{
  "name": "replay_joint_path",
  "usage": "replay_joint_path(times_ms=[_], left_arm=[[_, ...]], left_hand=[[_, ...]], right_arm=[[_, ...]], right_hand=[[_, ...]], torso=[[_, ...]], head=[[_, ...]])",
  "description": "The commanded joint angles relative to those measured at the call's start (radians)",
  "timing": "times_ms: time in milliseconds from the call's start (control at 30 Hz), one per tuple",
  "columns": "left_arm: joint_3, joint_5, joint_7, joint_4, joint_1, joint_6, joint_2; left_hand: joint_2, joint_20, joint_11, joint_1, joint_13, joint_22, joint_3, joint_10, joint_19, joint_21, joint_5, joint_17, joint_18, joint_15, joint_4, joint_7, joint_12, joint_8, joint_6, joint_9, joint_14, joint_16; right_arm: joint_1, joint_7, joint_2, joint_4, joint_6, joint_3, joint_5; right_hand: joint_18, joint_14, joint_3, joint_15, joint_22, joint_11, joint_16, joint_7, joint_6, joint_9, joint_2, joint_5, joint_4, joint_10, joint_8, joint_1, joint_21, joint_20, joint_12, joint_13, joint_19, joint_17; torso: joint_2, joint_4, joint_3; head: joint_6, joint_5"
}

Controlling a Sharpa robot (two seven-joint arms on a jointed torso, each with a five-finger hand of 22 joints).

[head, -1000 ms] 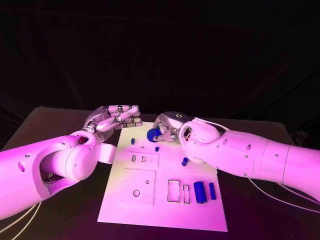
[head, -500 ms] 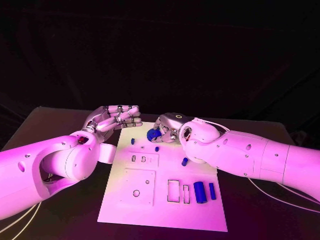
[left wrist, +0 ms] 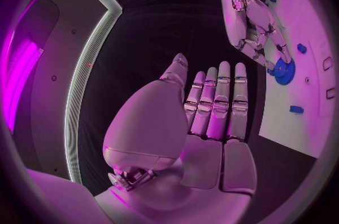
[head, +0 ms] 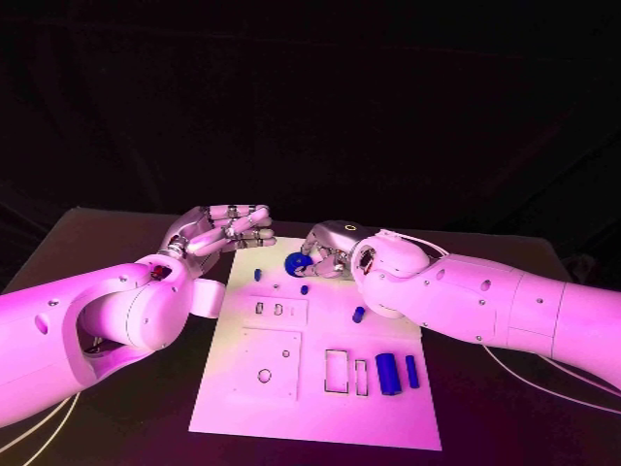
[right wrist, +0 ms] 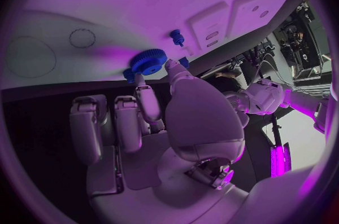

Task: Assemble the parts on the task board

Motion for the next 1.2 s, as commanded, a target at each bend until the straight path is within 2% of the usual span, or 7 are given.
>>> replay_joint_path(times_ms=[33, 400, 567, 767, 867, 967, 1200], left_arm=[[0.001, -0.004, 0.005, 0.001, 0.001, 0.009, 0.001], [0.001, -0.004, 0.006, -0.001, 0.001, 0.007, -0.005], [0.001, -0.004, 0.006, 0.001, 0.001, 0.007, -0.008], [0.001, -0.004, 0.007, 0.004, 0.001, 0.009, -0.015], [0.001, -0.004, 0.007, 0.005, 0.001, 0.010, -0.019], [0.001, -0.004, 0.007, 0.005, 0.001, 0.011, -0.019], [0.000, -0.004, 0.007, 0.003, 0.001, 0.014, -0.017]], left_hand=[[0.009, 0.005, 0.004, 0.001, -0.001, -0.001, 0.000, -0.002, 0.000, -0.006, 0.003, 0.001, 0.014, 0.006, -0.005, 0.004, -0.004, -0.002, -0.001, -0.001, -0.004, -0.007], [0.009, 0.005, 0.004, 0.002, -0.001, -0.001, 0.000, -0.002, 0.000, -0.006, 0.003, 0.001, 0.014, 0.006, -0.006, 0.004, -0.004, -0.003, -0.001, -0.001, -0.004, -0.008], [0.009, 0.005, 0.004, 0.002, -0.001, -0.001, 0.000, -0.003, 0.000, -0.006, 0.003, 0.002, 0.014, 0.006, -0.007, 0.004, -0.005, -0.004, -0.001, -0.001, -0.004, -0.008], [0.009, 0.005, 0.004, 0.004, -0.001, -0.001, 0.000, -0.002, 0.000, -0.007, 0.003, 0.002, 0.014, 0.006, -0.008, 0.004, -0.005, -0.004, -0.001, -0.001, -0.004, -0.009], [0.009, 0.005, 0.004, 0.004, -0.001, -0.001, 0.000, -0.002, 0.000, -0.007, 0.003, 0.002, 0.014, 0.006, -0.008, 0.004, -0.005, -0.004, -0.001, -0.001, -0.004, -0.009], [0.009, 0.005, 0.003, 0.005, -0.001, -0.002, 0.000, -0.002, 0.000, -0.007, 0.003, 0.002, 0.014, 0.006, -0.009, 0.003, -0.005, -0.004, -0.001, -0.001, -0.003, -0.009], [0.009, 0.005, 0.003, 0.005, -0.001, -0.002, 0.000, -0.002, 0.000, -0.007, 0.003, 0.002, 0.014, 0.006, -0.009, 0.003, -0.005, -0.004, -0.001, -0.001, -0.003, -0.009]], right_arm=[[-0.001, -0.004, -0.011, 0.009, -0.038, 0.000, -0.006], [0.004, 0.004, -0.105, 0.104, -0.103, 0.002, 0.001], [0.021, 0.063, -0.218, 0.193, -0.124, 0.006, 0.067], [0.030, 0.214, -0.372, 0.262, -0.106, 0.008, 0.206], [0.024, 0.289, -0.446, 0.274, -0.099, 0.008, 0.259], [0.015, 0.326, -0.493, 0.267, -0.087, 0.008, 0.305], [-0.010, 0.353, -0.525, 0.220, -0.070, 0.008, 0.338]], right_hand=[[-0.014, 0.079, 0.005, 0.004, 0.239, 0.000, 0.005, -0.003, 0.009, 0.002, 0.004, 0.004, 0.001, 0.005, -0.004, 0.000, 0.005, 0.006, 0.003, 0.001, 0.086, 0.146], [-0.014, 0.079, 0.007, 0.003, 0.241, -0.001, 0.006, -0.004, 0.013, 0.003, 0.001, 0.002, -0.007, 0.008, -0.006, 0.012, 0.007, 0.005, 0.006, 0.004, 0.089, 0.147], [-0.013, 0.078, 0.016, 0.001, 0.238, -0.003, 0.003, -0.005, 0.017, 0.005, -0.001, 0.001, -0.023, 0.009, -0.012, 0.039, 0.003, 0.004, 0.006, 0.005, 0.085, 0.143], [-0.007, 0.073, 0.038, -0.001, 0.220, -0.005, -0.005, -0.006, 0.023, 0.006, -0.013, -0.010, -0.074, -0.005, -0.019, 0.115, -0.016, 0.001, -0.012, -0.009, 0.068, 0.127], [-0.004, 0.072, 0.039, -0.001, 0.212, -0.006, -0.007, -0.007, 0.027, 0.007, -0.024, -0.014, -0.085, -0.011, -0.020, 0.130, -0.024, 0.001, -0.021, -0.017, 0.061, 0.122], [-0.001, 0.070, 0.040, -0.002, 0.204, -0.006, -0.012, -0.008, 0.028, 0.007, -0.030, -0.025, -0.092, -0.022, -0.021, 0.139, -0.032, 0.001, -0.035, -0.029, 0.054, 0.114], [0.000, 0.069, 0.041, -0.003, 0.200, -0.007, -0.013, -0.008, 0.024, 0.006, -0.035, -0.032, -0.100, -0.030, -0.023, 0.149, -0.038, 0.000, -0.047, -0.039, 0.049, 0.113]], torso=[[-0.001, 0.0002, 0.0003], [-0.001, -0.0020, 0.0001], [-0.003, -0.0025, 0.0012], [-0.007, -0.0156, 0.0047], [-0.008, -0.0239, 0.0098], [-0.009, -0.0288, 0.0126], [-0.008, -0.0354, 0.0187]], head=[[-0.001, 0.000], [0.001, 0.002], [0.006, 0.001], [0.010, 0.005], [0.011, -0.001], [0.010, -0.008], [0.008, -0.012]])
